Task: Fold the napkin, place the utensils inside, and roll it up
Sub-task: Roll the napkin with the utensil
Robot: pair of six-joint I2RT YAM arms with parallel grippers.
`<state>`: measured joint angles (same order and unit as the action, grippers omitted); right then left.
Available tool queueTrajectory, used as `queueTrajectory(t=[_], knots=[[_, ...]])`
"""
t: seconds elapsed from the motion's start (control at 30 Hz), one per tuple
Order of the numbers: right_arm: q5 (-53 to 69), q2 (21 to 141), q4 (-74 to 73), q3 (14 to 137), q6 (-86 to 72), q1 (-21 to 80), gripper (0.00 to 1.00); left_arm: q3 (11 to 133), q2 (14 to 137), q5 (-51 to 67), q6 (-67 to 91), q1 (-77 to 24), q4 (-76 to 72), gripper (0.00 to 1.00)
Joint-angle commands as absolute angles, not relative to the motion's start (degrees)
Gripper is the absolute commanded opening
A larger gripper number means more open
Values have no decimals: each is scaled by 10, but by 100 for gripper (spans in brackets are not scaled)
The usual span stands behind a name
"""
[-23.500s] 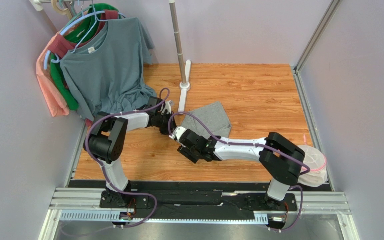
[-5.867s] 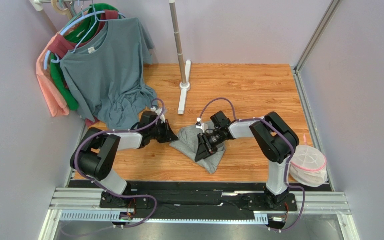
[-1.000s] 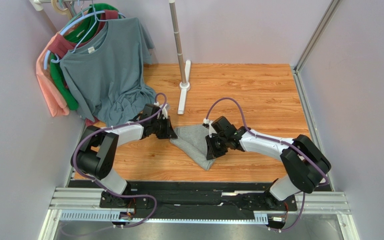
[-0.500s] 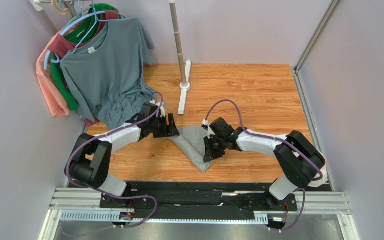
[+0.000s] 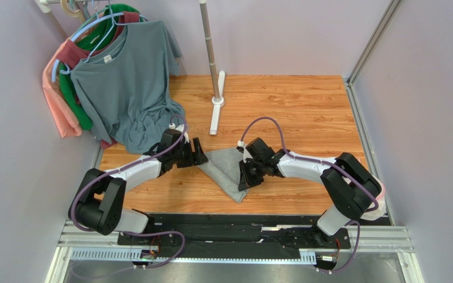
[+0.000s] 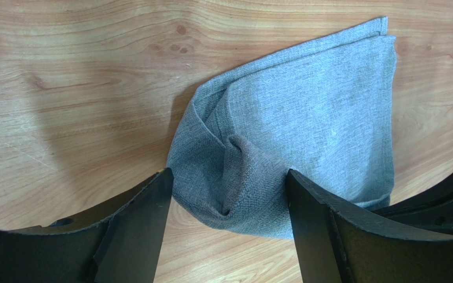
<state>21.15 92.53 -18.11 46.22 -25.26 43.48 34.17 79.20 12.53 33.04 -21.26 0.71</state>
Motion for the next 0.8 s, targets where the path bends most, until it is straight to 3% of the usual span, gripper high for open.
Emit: queueTrajectory(t=[0.0, 0.03, 0.33, 0.43, 0.77], knots=[[128, 954, -232, 421, -212, 445, 0, 349, 796, 94, 345, -212, 11, 85], [126, 952, -235, 420, -209, 445, 0, 351, 800, 97, 351, -211, 7, 90], [122, 964, -242, 427, -202, 446, 0, 343, 795, 76, 419, -196, -32, 91], [124, 966, -242, 428, -201, 446, 0, 325, 782, 87, 437, -188, -62, 99], [124, 969, -243, 430, -201, 448, 0, 315, 784, 106, 453, -182, -108, 99]])
